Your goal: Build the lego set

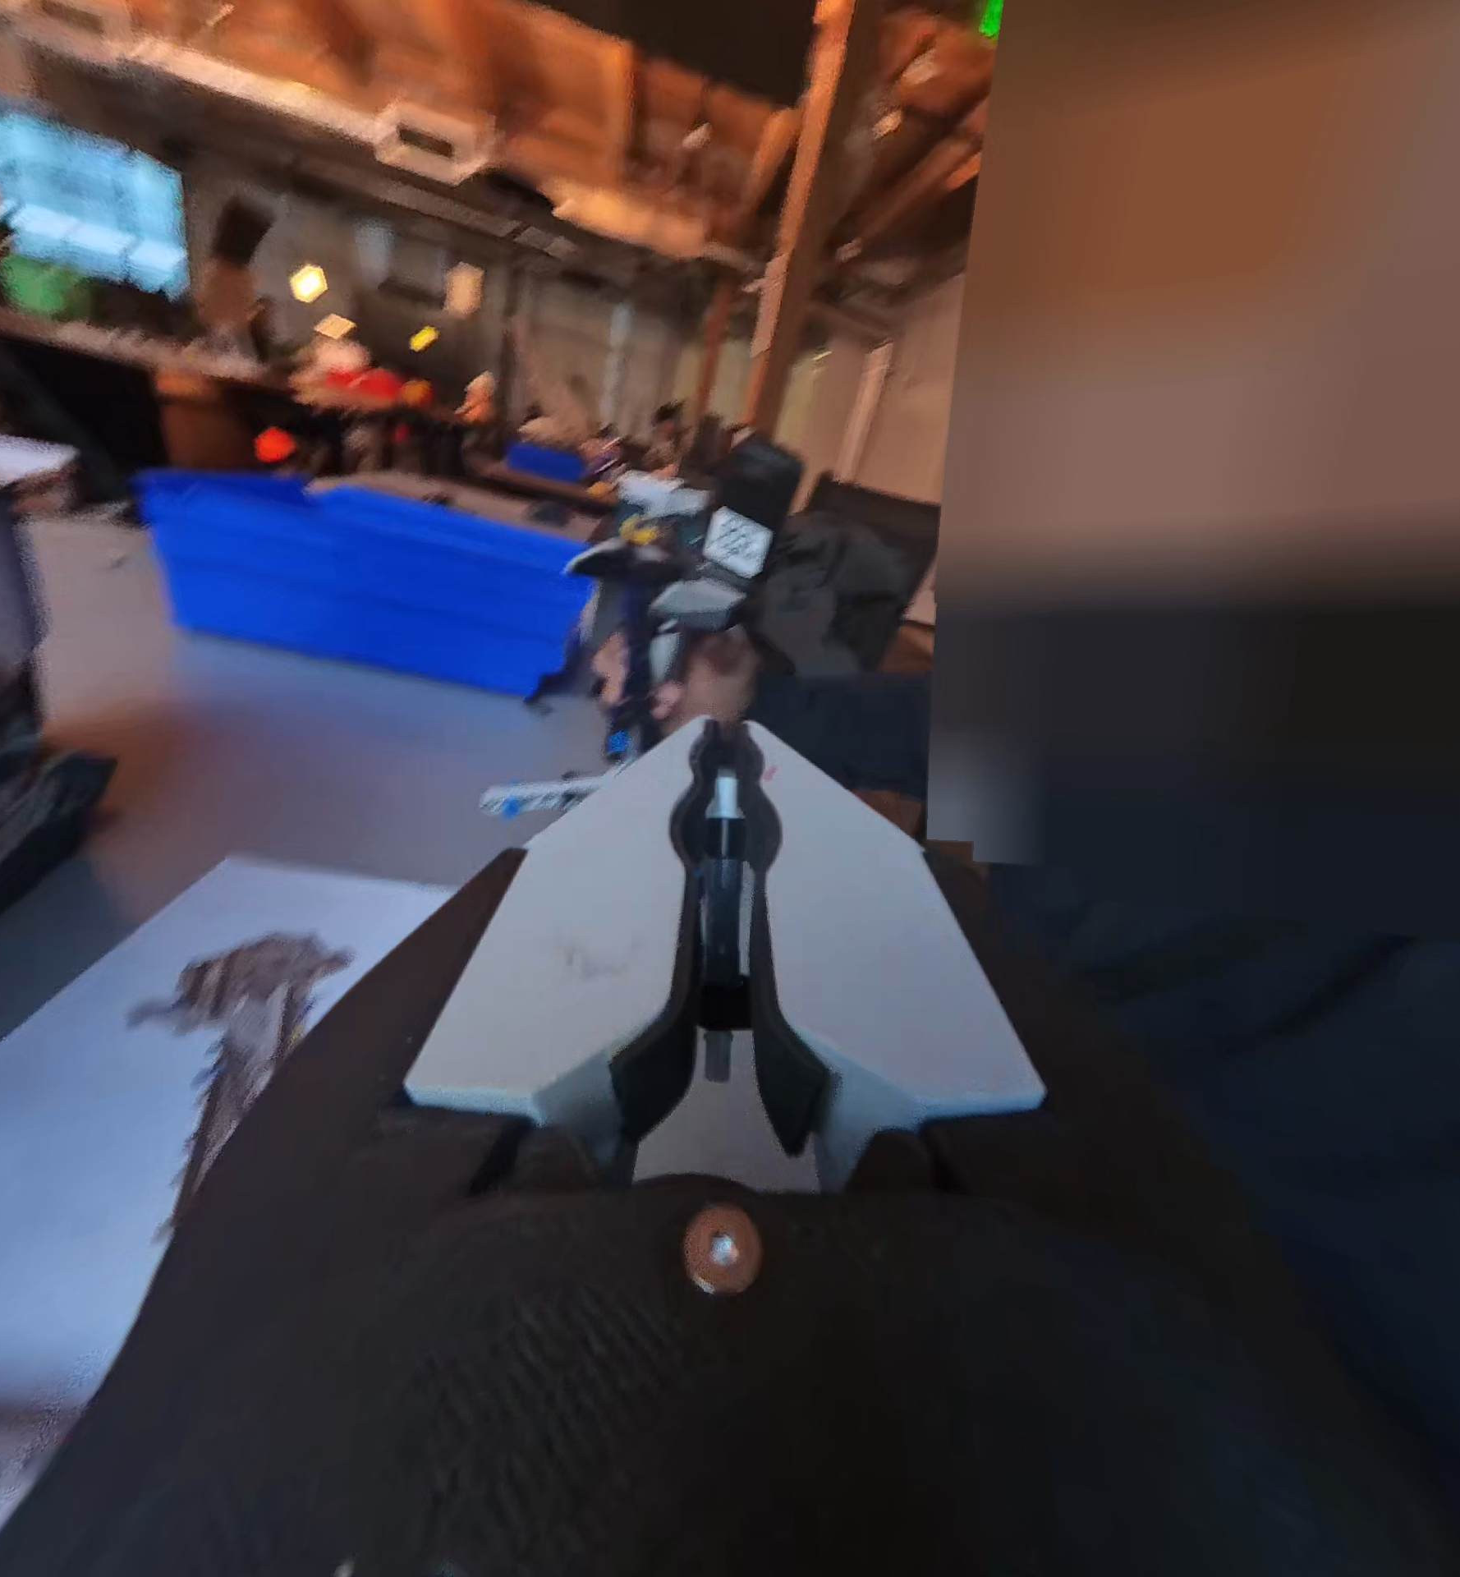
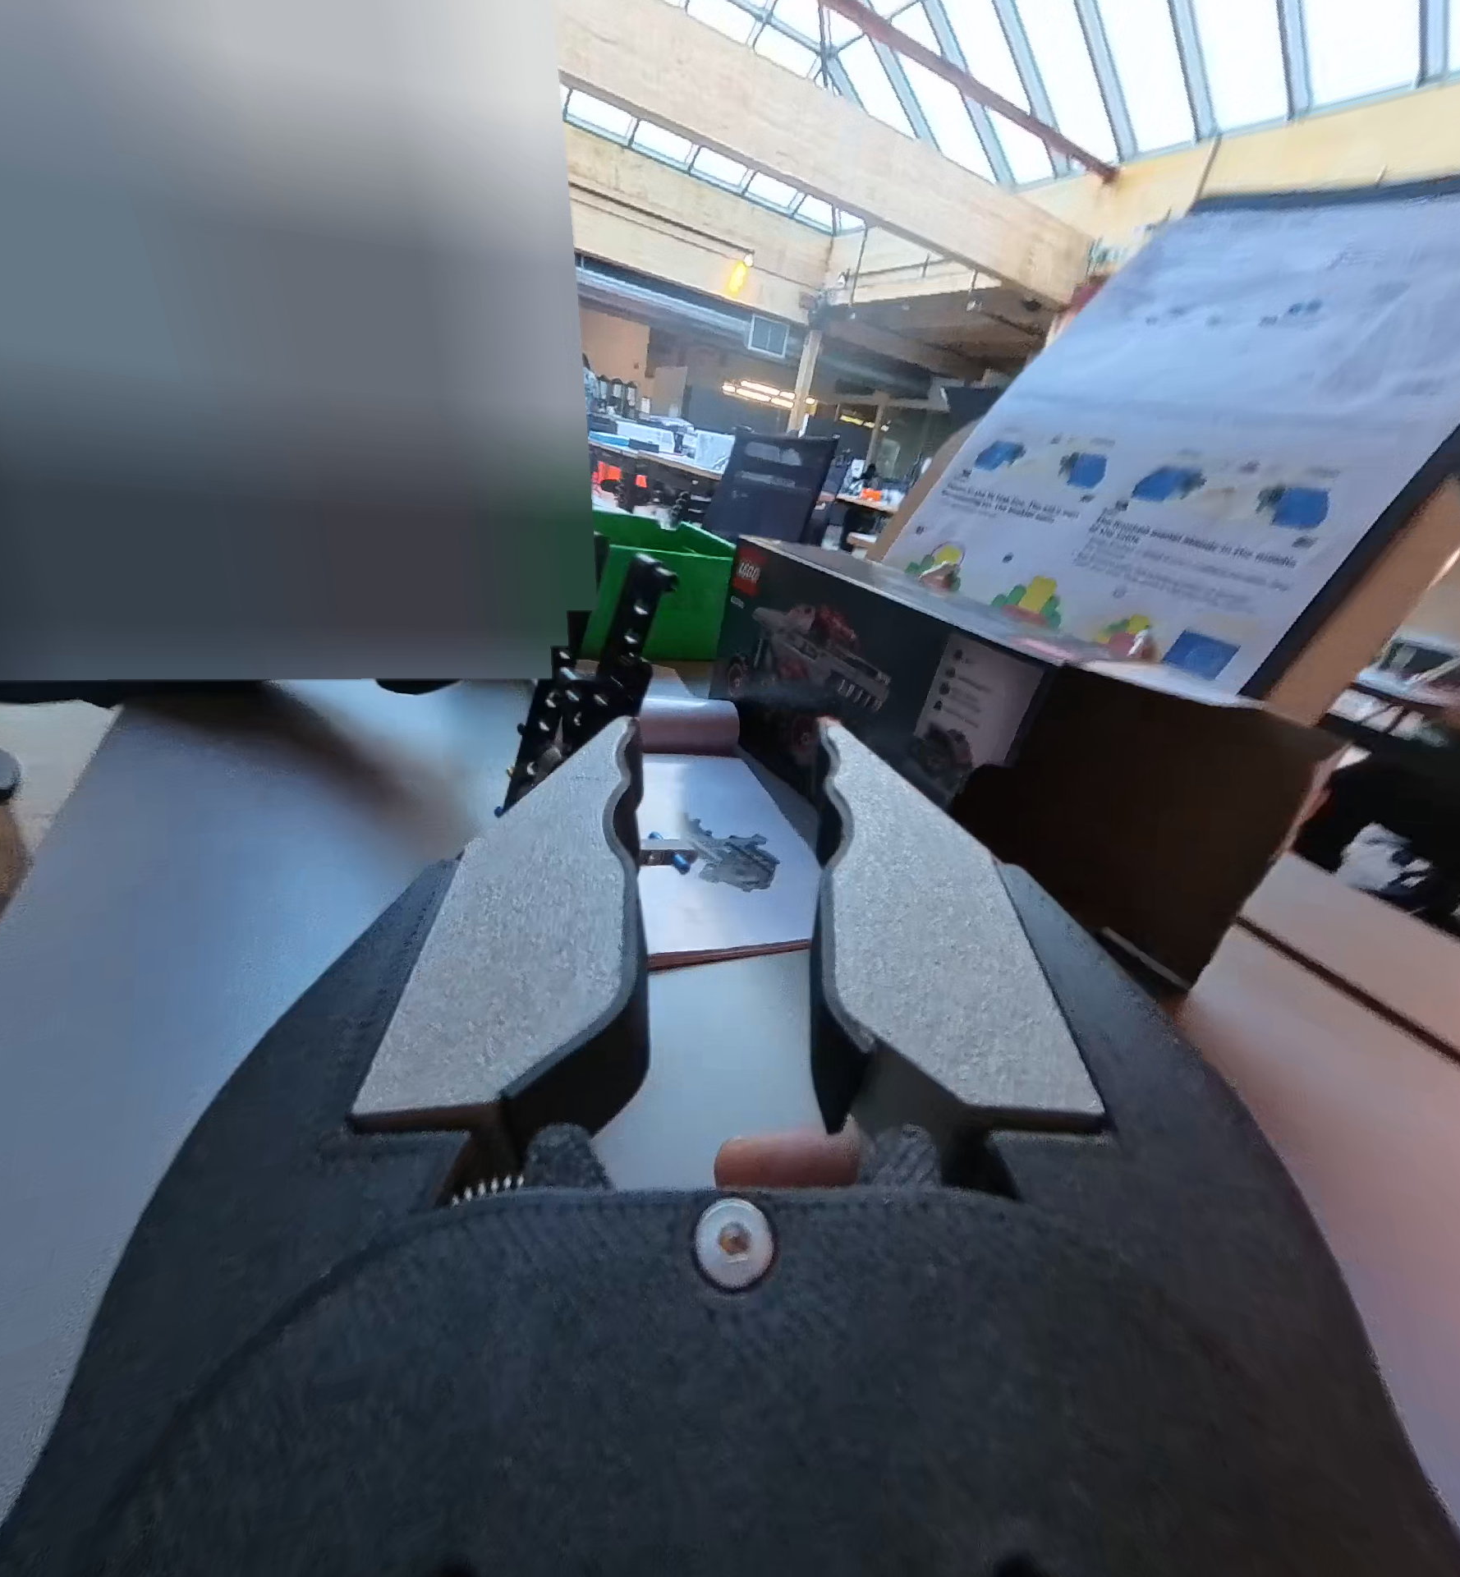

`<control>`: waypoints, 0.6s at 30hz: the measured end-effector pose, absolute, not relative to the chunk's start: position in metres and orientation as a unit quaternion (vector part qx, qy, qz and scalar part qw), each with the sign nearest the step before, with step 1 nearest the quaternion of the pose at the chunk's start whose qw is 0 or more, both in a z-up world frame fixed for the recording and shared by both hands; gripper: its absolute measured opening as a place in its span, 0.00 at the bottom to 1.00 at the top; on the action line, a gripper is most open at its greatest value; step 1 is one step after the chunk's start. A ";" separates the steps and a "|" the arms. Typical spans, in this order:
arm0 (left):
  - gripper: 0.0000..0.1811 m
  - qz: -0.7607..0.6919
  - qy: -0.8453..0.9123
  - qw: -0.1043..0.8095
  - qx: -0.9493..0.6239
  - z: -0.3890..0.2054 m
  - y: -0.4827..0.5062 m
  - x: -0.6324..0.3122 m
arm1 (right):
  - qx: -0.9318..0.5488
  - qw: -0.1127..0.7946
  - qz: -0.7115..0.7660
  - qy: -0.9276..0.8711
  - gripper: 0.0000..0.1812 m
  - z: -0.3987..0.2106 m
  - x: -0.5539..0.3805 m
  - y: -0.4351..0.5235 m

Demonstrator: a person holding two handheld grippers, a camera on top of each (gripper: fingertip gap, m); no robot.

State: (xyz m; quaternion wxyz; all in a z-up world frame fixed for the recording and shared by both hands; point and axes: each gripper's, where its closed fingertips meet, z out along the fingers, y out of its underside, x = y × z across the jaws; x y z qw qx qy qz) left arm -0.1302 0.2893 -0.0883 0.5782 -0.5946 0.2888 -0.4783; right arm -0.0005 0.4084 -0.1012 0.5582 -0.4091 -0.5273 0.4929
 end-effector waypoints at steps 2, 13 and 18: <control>0.00 -0.486 0.334 0.607 -0.533 -0.075 0.271 -0.121 | -0.393 0.582 0.465 -0.539 0.19 -0.096 0.002 0.402; 0.00 -0.534 0.340 0.687 -0.357 -0.025 0.204 -0.072 | -0.335 0.543 0.444 -0.630 0.14 -0.109 -0.033 0.247; 0.00 -0.541 0.334 0.682 -0.362 -0.027 0.195 -0.041 | -0.338 0.485 0.508 -0.627 0.19 -0.104 -0.051 0.221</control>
